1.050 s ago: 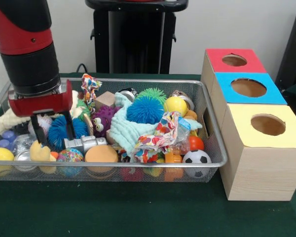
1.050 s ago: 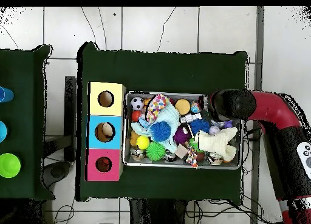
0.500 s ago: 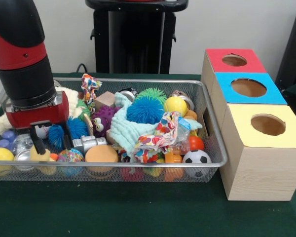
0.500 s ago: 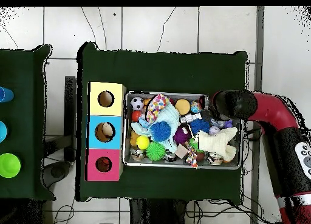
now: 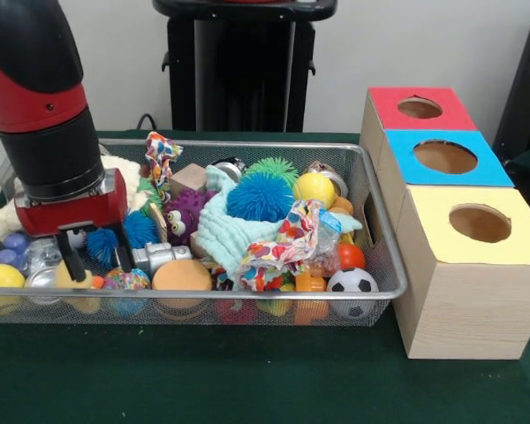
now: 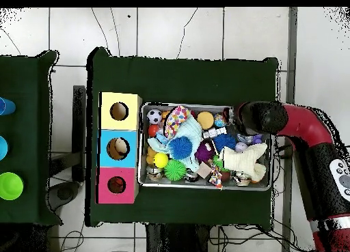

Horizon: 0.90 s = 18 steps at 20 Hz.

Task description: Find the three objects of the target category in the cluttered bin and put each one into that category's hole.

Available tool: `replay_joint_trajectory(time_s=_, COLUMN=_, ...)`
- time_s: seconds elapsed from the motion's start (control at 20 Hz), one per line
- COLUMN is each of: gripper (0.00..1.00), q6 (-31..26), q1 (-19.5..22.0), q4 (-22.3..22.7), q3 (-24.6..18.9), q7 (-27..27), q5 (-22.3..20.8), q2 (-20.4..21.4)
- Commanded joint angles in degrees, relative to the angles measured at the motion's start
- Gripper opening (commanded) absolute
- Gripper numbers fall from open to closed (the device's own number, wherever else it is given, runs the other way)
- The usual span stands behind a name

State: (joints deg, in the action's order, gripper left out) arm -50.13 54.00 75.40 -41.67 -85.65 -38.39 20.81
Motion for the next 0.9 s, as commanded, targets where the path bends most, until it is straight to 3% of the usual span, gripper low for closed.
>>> replay_joint_trajectory(time_s=0.05, gripper=1.00, q6=-4.94, q1=-1.56, q4=-4.04, q3=-1.30, q7=20.55, q5=-2.37, q2=-1.75)
replay_joint_trajectory(time_s=0.7, gripper=1.00, q6=-13.85, q1=-2.95, q4=-10.00, q3=-0.98, q7=26.43, q5=-0.90, q2=0.72)
replay_joint_trajectory(time_s=0.9, gripper=1.00, q6=-13.33, q1=-3.87, q4=-6.47, q3=0.97, q7=23.28, q5=-2.24, q2=5.70)
